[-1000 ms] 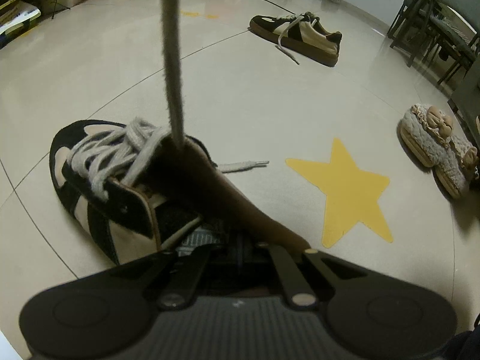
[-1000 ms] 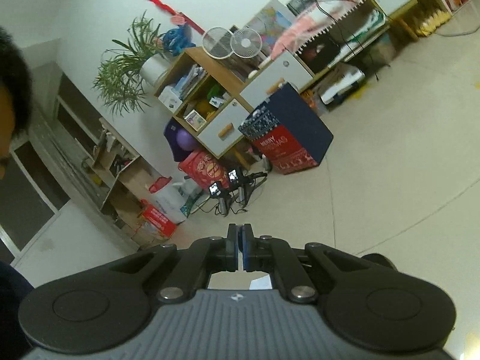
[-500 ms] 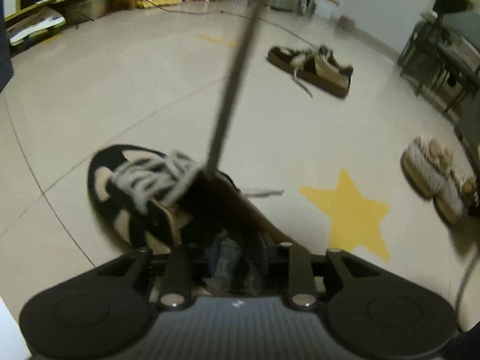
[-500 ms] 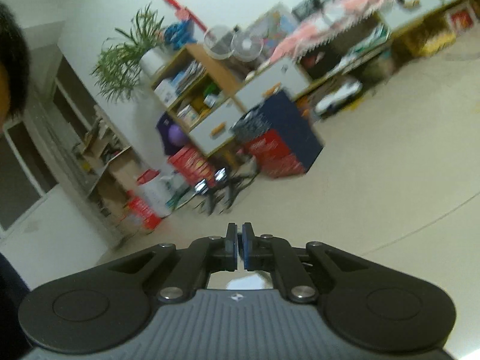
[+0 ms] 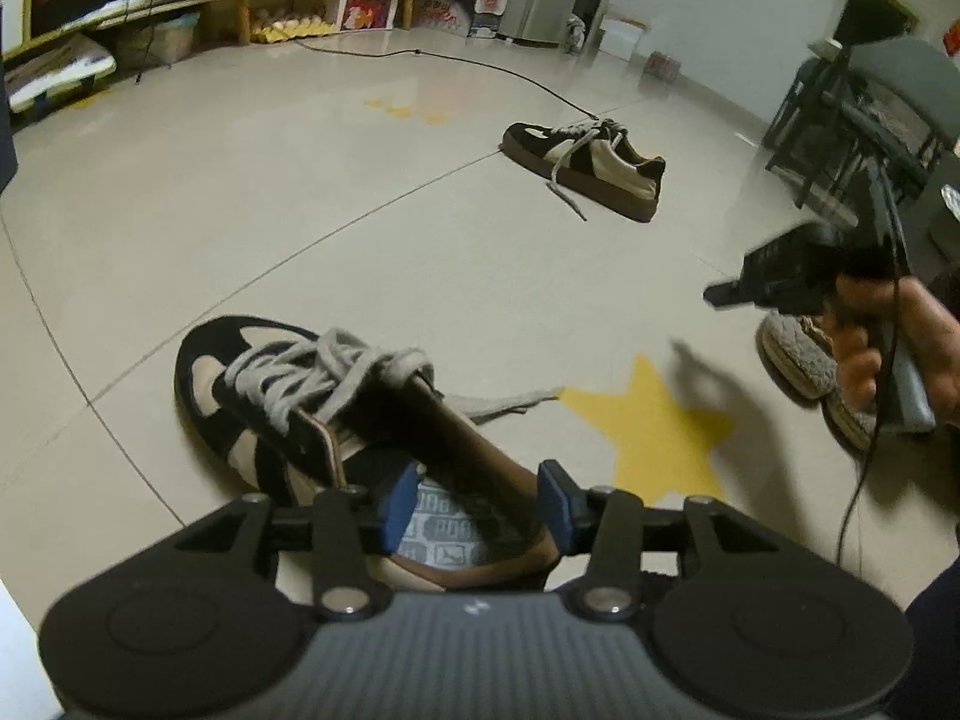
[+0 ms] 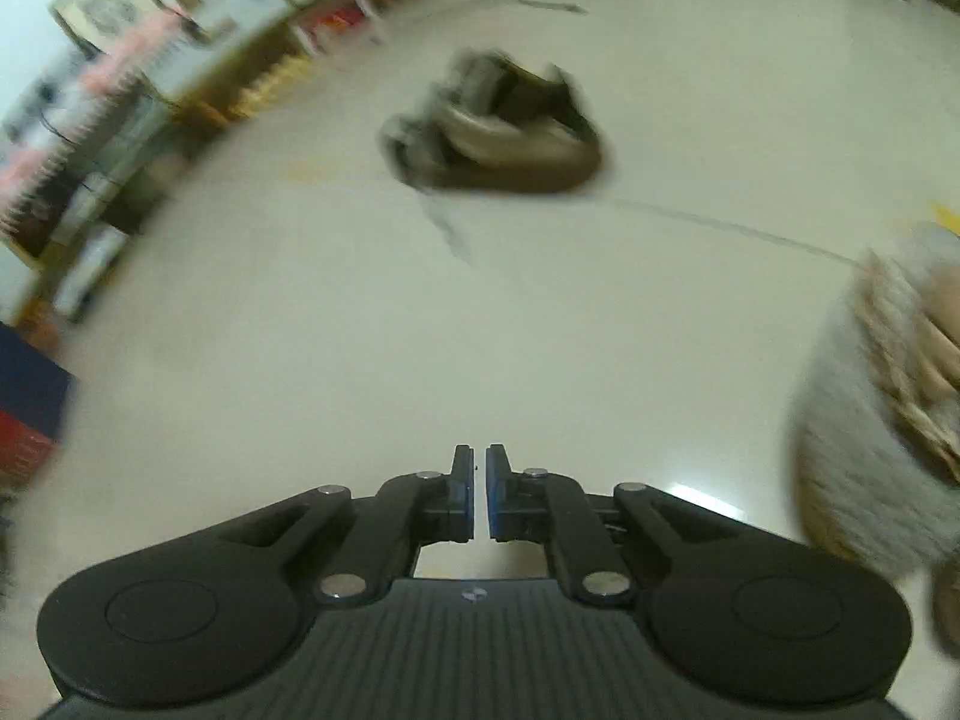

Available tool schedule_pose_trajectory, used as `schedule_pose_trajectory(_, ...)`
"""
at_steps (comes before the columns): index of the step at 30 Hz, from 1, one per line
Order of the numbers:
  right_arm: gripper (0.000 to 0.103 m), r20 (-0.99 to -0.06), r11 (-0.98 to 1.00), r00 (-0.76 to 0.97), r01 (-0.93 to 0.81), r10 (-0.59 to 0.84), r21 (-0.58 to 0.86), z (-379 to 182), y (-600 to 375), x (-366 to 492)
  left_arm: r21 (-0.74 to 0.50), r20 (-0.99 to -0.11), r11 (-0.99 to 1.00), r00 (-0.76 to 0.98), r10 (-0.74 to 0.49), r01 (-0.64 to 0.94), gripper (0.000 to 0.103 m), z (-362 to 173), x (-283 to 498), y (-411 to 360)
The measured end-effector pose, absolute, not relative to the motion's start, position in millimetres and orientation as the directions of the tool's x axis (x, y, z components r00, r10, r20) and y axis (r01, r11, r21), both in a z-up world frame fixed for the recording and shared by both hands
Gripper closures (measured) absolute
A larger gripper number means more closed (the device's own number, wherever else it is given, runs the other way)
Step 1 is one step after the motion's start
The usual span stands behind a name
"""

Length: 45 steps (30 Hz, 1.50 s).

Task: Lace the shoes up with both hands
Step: 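Release the lace and swing the right tool away from the sneaker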

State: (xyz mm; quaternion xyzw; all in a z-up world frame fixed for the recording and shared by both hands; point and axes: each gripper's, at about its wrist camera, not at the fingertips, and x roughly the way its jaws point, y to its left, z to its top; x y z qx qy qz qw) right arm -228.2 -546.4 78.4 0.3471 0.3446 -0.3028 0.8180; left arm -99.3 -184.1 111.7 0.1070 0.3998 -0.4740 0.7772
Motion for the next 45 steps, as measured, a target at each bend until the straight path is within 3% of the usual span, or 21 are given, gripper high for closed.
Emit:
schedule_pose_trajectory(6,0.095,-0.749,0.814,0.656,0.484,-0.093,0.322,71.2,-507.6,-176.5,-0.184,-0.723,0.526,0.248,-0.645,0.83,0.055,117.0,-97.6,-180.3)
schedule_pose_trajectory(9,0.094,-0.733,0.851,0.676,0.337,0.079,0.402,69.7,-483.6,-137.9,-0.185,-0.726,0.538,0.255,-0.639,0.822,0.055,117.2,-95.3,-175.2)
schedule_pose_trajectory(11,0.094,-0.7,0.744,0.658,0.315,0.276,0.589,59.0,-477.0,-116.5,-0.178,-0.726,0.546,0.265,-0.634,0.818,0.054,118.2,-94.4,-171.5)
schedule_pose_trajectory(13,0.094,-0.581,0.415,0.655,0.413,0.483,0.811,27.1,-483.1,-106.4,-0.198,-0.722,0.551,0.26,-0.642,0.81,0.053,119.4,-92.0,-167.1)
schedule_pose_trajectory(14,0.094,-0.526,0.276,0.663,0.451,0.532,0.849,12.9,-483.1,-104.7,-0.203,-0.721,0.553,0.259,-0.643,0.808,0.053,119.6,-91.9,-166.2)
schedule_pose_trajectory(17,0.09,-0.502,0.122,0.686,0.524,0.527,0.843,-5.8,-480.3,-103.1,-0.196,-0.721,0.55,0.261,-0.642,0.812,0.053,119.8,-93.5,-165.1)
schedule_pose_trajectory(18,0.068,-0.499,0.093,0.699,0.533,0.513,0.841,-8.7,-479.2,-104.4,-0.192,-0.72,0.548,0.262,-0.642,0.814,0.053,119.9,-94.7,-165.1)
schedule_pose_trajectory(19,0.06,-0.497,0.073,0.706,0.539,0.505,0.839,-9.2,-475.5,-104.6,-0.193,-0.719,0.547,0.262,-0.643,0.815,0.052,120.1,-95.3,-164.7)
schedule_pose_trajectory(25,0.059,-0.546,0.073,0.672,0.596,0.5,0.8,-8.4,-462.5,-86.6,-0.203,-0.716,0.562,0.27,-0.644,0.802,0.051,119.4,-93.8,-160.5)
schedule_pose_trajectory(27,0.064,-0.57,0.106,0.668,0.6,0.478,0.793,-3.8,-459.2,-79.2,-0.206,-0.716,0.571,0.276,-0.642,0.794,0.051,119.3,-92.5,-158.5)
schedule_pose_trajectory(28,0.089,-0.567,0.117,0.679,0.588,0.467,0.8,-2.2,-459.8,-75.9,-0.205,-0.715,0.575,0.279,-0.64,0.792,0.05,119.3,-92.1,-157.8)
schedule_pose_trajectory(29,0.101,-0.553,0.134,0.703,0.559,0.448,0.818,2.2,-459.3,-74.5,-0.204,-0.715,0.581,0.285,-0.639,0.788,0.05,119.2,-91.3,-156.6)
schedule_pose_trajectory(32,0.101,-0.425,0.244,0.819,0.353,0.387,0.903,33.2,-455.0,-77.1,-0.215,-0.71,0.598,0.297,-0.639,0.772,0.05,118.7,-87.7,-151.8)
schedule_pose_trajectory(35,0.1,-0.308,0.448,0.851,0.098,0.425,0.888,75.5,-441.6,-81.9,-0.228,-0.706,0.616,0.307,-0.638,0.754,0.05,118.6,-85.6,-146.1)
schedule_pose_trajectory(45,0.1,-0.257,0.663,0.714,-0.369,0.651,0.651,130.3,-359.8,-78.3,-0.152,-0.711,0.717,0.429,-0.557,0.68,0.049,128.3,-80.0,-100.9)
